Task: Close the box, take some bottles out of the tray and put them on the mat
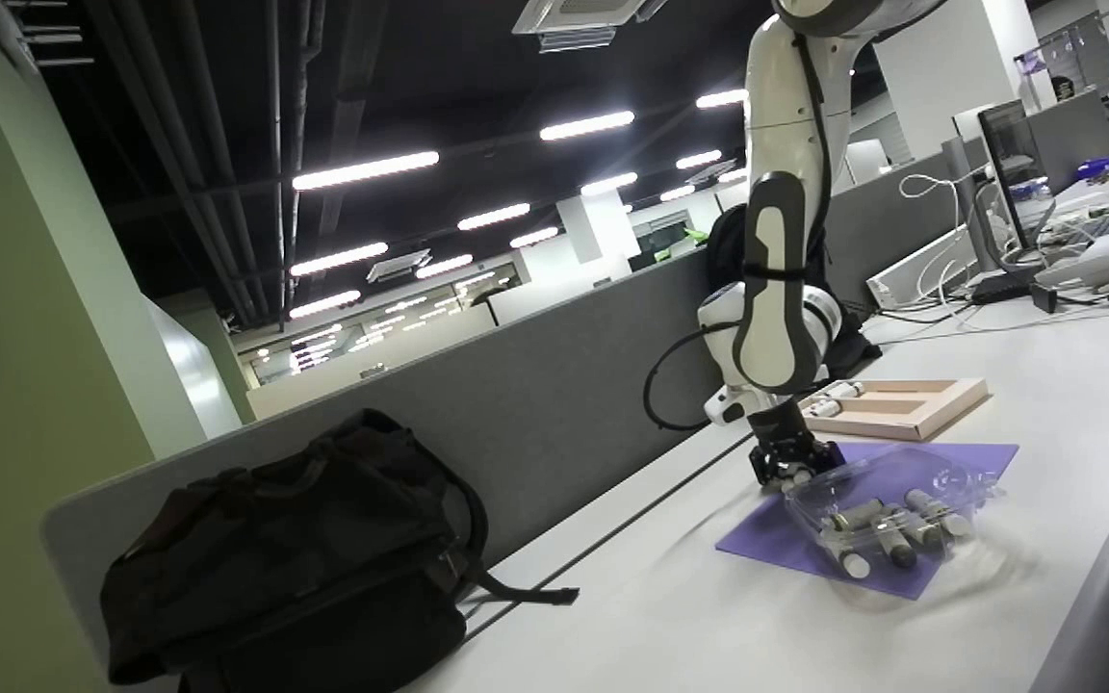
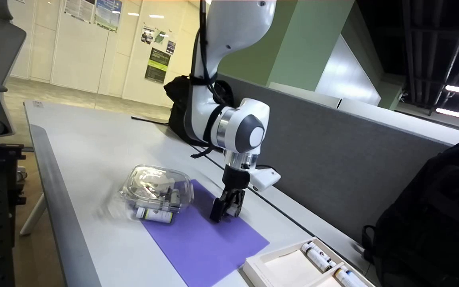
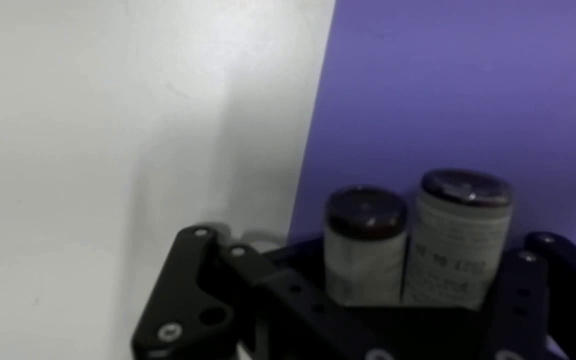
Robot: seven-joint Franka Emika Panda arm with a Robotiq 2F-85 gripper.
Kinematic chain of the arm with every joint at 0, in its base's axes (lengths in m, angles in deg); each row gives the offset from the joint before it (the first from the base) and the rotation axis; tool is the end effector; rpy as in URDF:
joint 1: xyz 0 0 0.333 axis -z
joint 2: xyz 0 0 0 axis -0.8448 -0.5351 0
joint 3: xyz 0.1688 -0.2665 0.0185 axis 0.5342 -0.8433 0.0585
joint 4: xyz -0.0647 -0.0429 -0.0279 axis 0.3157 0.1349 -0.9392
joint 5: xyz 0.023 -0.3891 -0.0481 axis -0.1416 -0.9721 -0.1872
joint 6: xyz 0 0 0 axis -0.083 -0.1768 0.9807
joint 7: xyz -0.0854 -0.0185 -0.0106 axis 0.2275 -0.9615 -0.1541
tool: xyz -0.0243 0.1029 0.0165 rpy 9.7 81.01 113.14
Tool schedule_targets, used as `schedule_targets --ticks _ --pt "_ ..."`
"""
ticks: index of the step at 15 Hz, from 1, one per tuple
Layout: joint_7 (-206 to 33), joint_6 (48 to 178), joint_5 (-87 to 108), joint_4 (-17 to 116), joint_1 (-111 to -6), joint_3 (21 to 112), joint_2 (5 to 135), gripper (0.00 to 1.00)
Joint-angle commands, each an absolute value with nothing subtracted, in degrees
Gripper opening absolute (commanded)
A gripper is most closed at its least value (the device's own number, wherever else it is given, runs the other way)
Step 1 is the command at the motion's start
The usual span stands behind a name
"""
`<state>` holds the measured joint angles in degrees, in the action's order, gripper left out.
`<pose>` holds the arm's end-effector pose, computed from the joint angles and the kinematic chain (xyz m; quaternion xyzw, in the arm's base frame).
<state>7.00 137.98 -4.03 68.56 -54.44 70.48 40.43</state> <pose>0.5968 -0.0168 0.0633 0.6277 0.7763 -0.0288 0.0492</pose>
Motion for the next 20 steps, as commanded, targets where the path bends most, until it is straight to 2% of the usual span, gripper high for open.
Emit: schedule_targets --ticks 1,7,9,14,20 --pt "7.5 136.5 -5.2 68.7 -52.7 71.0 41.5 0.45" --pt "11.0 130.8 -3.3 70.8 -48.6 72.9 47.3 0.88" --pt "11.7 130.0 -2.7 71.8 -47.4 72.9 49.8 0.98" --pt "10.5 133.7 -0.6 71.5 -44.8 71.3 52.0 1.0" --pt "7.8 138.1 8.7 59.5 -39.6 71.6 44.8 1.0"
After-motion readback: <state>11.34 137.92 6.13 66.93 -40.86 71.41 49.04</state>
